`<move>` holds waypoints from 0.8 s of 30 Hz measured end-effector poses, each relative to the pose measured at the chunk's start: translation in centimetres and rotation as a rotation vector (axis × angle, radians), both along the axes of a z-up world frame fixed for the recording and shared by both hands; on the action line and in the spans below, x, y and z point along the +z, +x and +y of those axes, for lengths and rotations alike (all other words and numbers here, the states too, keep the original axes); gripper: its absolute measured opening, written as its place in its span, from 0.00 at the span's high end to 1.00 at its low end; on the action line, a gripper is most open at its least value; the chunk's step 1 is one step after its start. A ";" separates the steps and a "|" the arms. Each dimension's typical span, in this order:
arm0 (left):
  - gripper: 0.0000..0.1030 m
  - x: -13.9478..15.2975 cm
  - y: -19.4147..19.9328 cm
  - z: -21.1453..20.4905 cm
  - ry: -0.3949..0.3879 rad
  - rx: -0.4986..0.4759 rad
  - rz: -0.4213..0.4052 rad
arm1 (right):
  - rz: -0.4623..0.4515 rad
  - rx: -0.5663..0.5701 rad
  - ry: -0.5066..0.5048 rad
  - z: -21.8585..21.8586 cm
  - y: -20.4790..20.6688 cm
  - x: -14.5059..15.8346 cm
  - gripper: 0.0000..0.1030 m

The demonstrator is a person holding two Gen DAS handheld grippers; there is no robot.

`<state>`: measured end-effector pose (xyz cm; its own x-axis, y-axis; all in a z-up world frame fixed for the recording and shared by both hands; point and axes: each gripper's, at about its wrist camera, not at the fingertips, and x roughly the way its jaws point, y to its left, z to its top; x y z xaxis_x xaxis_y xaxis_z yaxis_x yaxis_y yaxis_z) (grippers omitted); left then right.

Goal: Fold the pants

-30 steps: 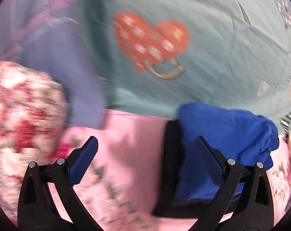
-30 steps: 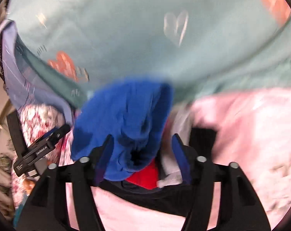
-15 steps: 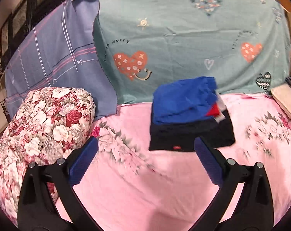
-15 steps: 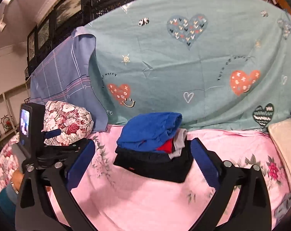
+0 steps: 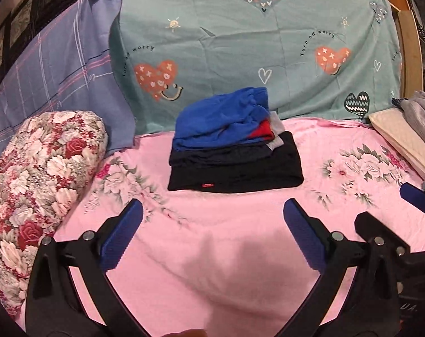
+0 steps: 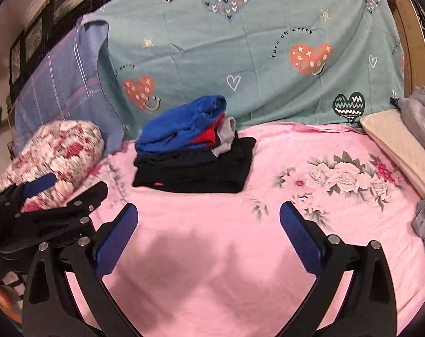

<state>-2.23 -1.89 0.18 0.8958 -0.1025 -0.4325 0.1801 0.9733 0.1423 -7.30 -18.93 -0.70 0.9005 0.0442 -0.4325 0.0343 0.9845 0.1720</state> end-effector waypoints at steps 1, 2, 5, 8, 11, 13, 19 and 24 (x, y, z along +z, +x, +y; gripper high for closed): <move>0.02 -0.4 0.3 0.1 -0.009 -0.002 0.010 | 0.000 -0.004 -0.013 0.1 -0.1 -0.3 0.02; 0.02 -0.7 0.5 0.2 -0.014 0.003 0.020 | 0.002 -0.007 -0.023 0.1 -0.1 -0.6 0.02; 0.02 -1.4 1.2 0.6 -0.032 0.011 0.044 | 0.029 -0.008 -0.042 0.1 0.3 -1.5 0.02; 0.02 -1.4 1.3 1.4 -0.076 0.007 0.053 | 0.049 -0.007 -0.037 0.1 0.5 -2.2 0.02; 0.02 -1.5 1.1 2.2 -0.120 0.003 0.059 | 0.063 0.000 -0.045 0.4 0.7 -2.8 0.02; 0.02 -1.7 0.7 2.7 -0.144 0.035 0.034 | 0.069 0.005 -0.058 0.6 0.9 -3.0 0.02; 0.02 -3.0 1.9 2.7 -0.096 0.096 0.084 | 0.078 0.028 -0.077 1.3 1.0 -3.4 0.02; 0.02 -3.9 2.7 1.6 0.034 0.182 0.083 | 0.068 0.033 -0.117 1.9 0.8 -3.4 0.02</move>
